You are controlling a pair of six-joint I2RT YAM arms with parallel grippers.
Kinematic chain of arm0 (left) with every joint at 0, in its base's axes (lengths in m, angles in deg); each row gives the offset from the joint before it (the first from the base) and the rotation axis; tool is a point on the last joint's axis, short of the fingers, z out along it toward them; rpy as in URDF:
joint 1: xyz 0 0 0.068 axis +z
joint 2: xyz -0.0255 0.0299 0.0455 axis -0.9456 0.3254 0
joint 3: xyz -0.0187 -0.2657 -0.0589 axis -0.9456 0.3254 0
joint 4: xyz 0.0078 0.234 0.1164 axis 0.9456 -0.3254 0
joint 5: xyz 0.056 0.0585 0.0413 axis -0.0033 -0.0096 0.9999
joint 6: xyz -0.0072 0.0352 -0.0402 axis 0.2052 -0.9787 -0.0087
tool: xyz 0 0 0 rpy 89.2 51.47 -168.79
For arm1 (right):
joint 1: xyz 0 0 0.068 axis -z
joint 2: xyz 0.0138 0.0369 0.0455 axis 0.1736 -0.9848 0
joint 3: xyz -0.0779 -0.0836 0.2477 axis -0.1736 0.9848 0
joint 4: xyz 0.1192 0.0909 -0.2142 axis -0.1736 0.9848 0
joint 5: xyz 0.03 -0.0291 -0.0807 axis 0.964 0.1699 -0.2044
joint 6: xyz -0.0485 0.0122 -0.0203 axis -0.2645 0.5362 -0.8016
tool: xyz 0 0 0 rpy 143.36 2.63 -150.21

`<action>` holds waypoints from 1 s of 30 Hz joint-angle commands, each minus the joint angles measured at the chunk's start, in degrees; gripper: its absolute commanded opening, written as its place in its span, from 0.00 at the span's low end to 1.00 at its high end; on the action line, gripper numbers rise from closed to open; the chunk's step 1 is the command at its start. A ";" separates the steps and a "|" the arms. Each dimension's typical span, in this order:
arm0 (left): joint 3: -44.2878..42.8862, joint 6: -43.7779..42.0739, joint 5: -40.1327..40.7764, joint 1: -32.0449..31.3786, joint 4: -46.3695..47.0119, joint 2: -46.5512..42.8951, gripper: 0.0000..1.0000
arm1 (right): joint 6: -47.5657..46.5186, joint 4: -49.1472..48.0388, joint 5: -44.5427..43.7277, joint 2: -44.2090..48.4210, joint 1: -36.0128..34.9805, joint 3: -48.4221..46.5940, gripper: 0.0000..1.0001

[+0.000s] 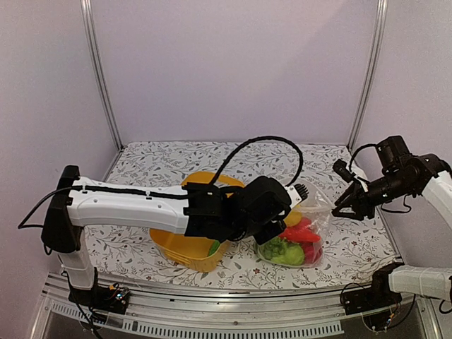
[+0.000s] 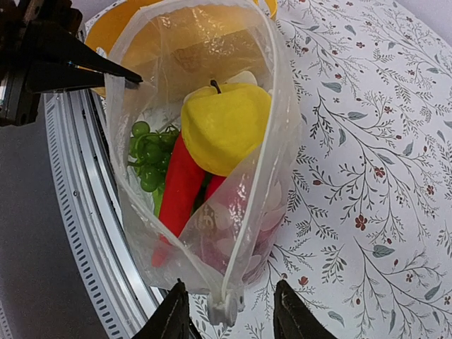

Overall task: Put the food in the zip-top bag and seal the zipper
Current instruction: Pass from the left arm to the right

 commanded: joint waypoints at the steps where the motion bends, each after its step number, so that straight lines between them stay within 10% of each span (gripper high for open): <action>1: -1.14 0.68 -0.14 1.03 0.69 -1.90 0.00 | -1.65 -1.47 -0.85 -1.77 0.06 -1.51 0.37; 7: -1.83 0.63 1.16 1.28 -0.48 -1.72 0.00 | -3.22 0.20 -0.68 -3.99 -0.87 -5.24 0.08; 19: 1.59 5.80 5.16 1.80 0.17 -5.52 0.02 | -6.27 8.23 -5.04 -13.88 -6.44 -22.30 0.04; 24: 3.82 5.29 4.18 1.62 2.65 -8.33 0.39 | -8.08 9.53 -7.27 -17.34 -7.76 -24.15 0.03; 30: 7.60 -3.27 -5.96 1.59 11.01 -11.01 0.62 | -9.72 11.93 -8.24 -17.71 -8.03 -26.32 0.04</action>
